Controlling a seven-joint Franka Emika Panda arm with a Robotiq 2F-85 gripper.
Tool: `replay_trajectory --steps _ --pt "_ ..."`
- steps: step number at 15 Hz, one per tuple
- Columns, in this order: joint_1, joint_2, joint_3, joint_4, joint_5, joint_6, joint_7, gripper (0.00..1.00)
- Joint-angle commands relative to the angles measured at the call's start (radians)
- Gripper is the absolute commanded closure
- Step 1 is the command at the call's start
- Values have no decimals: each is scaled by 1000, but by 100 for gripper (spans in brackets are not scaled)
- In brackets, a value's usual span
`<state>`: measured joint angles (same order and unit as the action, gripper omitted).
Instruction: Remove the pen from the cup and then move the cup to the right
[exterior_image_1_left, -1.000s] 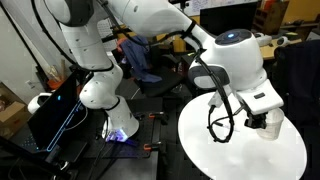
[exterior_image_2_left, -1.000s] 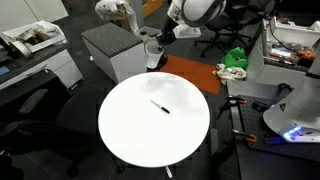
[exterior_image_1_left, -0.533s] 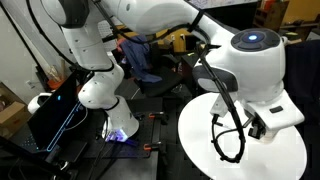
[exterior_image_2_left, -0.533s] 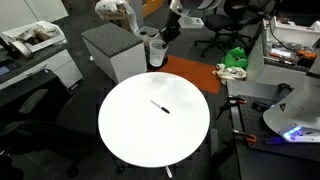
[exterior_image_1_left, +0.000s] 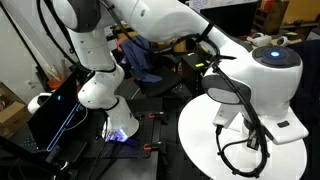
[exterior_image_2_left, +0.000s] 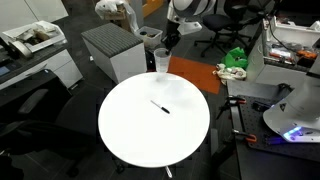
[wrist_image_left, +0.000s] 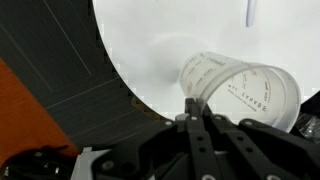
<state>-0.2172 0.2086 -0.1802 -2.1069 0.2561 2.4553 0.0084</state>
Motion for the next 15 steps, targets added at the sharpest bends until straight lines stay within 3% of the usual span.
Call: replay_trajectory --steps 1,15 --pt "5 66 -1 53 -54 -44 27 99" --pt "-8 261 18 153 -59 -10 13 99"
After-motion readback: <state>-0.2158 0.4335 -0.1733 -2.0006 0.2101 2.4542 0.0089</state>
